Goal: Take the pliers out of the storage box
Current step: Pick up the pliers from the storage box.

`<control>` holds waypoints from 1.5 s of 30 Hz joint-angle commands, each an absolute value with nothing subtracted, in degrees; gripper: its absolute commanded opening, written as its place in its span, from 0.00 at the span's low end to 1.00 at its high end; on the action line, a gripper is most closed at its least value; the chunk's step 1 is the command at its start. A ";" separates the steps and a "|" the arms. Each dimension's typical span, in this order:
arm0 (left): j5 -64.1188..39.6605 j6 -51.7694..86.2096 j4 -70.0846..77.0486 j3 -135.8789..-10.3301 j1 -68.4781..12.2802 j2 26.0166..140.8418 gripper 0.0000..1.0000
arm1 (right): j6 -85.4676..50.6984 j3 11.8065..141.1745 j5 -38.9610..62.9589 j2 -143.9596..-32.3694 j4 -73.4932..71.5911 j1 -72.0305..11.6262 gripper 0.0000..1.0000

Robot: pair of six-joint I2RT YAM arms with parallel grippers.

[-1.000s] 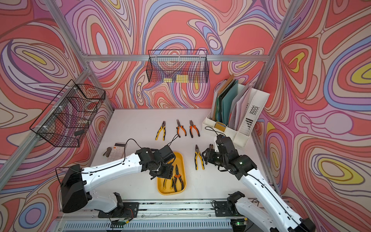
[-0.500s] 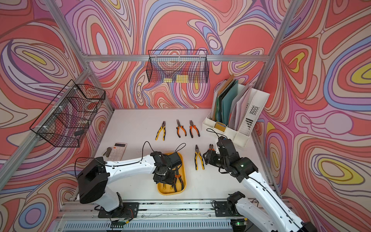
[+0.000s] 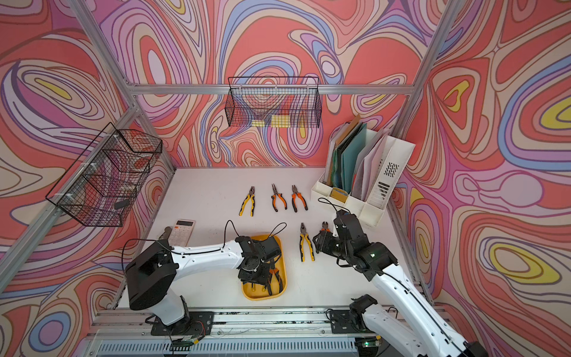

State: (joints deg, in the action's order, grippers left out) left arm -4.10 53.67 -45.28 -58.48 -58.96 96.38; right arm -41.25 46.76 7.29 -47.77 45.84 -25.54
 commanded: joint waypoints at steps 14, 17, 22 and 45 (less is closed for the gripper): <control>-4.75 56.91 -40.79 -54.40 -57.44 98.09 0.09 | -41.79 45.88 5.78 -46.26 46.72 -25.84 0.51; -4.27 57.04 -40.12 -54.28 -57.39 97.59 0.00 | -41.92 45.79 5.80 -46.24 46.67 -25.76 0.51; -3.28 57.11 -38.88 -53.66 -57.48 95.01 0.00 | -41.87 45.62 5.80 -46.16 46.65 -25.77 0.51; 2.94 56.11 -46.30 -60.33 -59.24 87.07 0.00 | -41.38 45.67 5.35 -45.11 47.86 -25.78 0.51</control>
State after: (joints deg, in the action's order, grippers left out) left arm 0.19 56.99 -42.63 -56.82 -58.96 90.02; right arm -41.63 46.15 6.35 -45.80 47.24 -25.58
